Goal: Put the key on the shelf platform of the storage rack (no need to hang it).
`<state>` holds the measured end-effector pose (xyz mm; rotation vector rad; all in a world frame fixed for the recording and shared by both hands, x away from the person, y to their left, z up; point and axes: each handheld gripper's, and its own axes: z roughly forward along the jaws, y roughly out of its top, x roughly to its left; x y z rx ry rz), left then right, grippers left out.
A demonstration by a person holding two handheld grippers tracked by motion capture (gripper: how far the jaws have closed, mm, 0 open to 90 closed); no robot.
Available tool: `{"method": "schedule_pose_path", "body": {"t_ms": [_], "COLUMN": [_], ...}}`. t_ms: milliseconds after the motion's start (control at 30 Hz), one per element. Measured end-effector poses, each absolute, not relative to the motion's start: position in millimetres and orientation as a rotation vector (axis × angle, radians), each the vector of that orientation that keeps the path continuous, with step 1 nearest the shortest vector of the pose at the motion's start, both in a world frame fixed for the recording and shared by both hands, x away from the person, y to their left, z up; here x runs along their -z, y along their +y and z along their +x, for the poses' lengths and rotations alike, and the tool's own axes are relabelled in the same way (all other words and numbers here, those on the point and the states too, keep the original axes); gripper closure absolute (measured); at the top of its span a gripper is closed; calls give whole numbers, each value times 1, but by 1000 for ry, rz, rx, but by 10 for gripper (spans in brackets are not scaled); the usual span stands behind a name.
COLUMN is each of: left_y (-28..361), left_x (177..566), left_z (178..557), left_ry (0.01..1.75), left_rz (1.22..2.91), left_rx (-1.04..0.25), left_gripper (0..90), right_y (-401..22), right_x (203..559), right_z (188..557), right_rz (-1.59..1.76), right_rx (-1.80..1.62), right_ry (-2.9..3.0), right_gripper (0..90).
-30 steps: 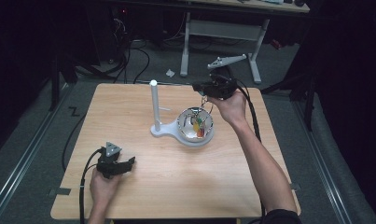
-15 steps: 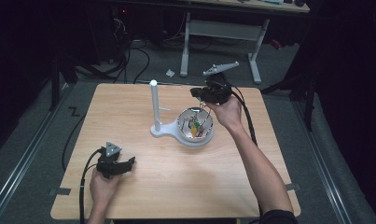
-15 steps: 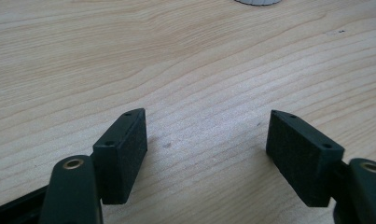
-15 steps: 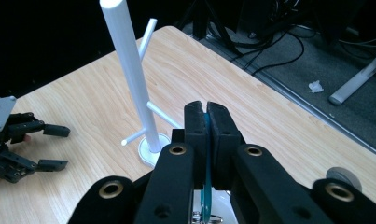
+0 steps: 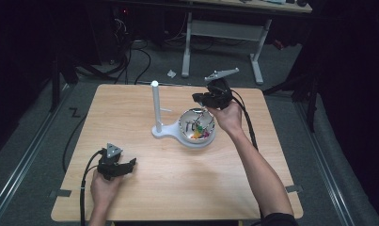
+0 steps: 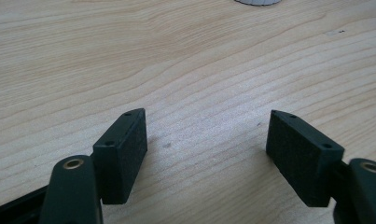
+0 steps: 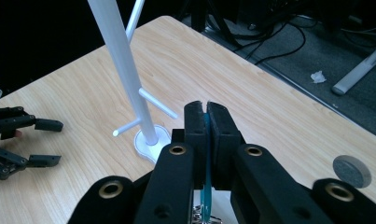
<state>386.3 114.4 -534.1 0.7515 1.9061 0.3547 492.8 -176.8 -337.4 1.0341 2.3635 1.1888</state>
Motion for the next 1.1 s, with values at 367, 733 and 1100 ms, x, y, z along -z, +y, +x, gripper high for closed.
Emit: {"method": "schedule_pose_path", "body": {"t_ms": [367, 733, 1100], "left_y": [115, 115, 115], "left_x": [535, 535, 535], "left_z": [386, 386, 386], "left_ry": [1896, 1894, 1893], "left_rz": [766, 769, 771], "left_rx": [-364, -365, -363], "left_gripper": [294, 295, 295], "right_y": [-174, -172, -166], "right_x": [355, 374, 393], "right_z": [495, 499, 505], "right_rz": [1054, 1061, 1068], "right_rx": [-1179, -1137, -1084], "right_ry": [2396, 2437, 2467], "right_gripper": [882, 881, 880]}}
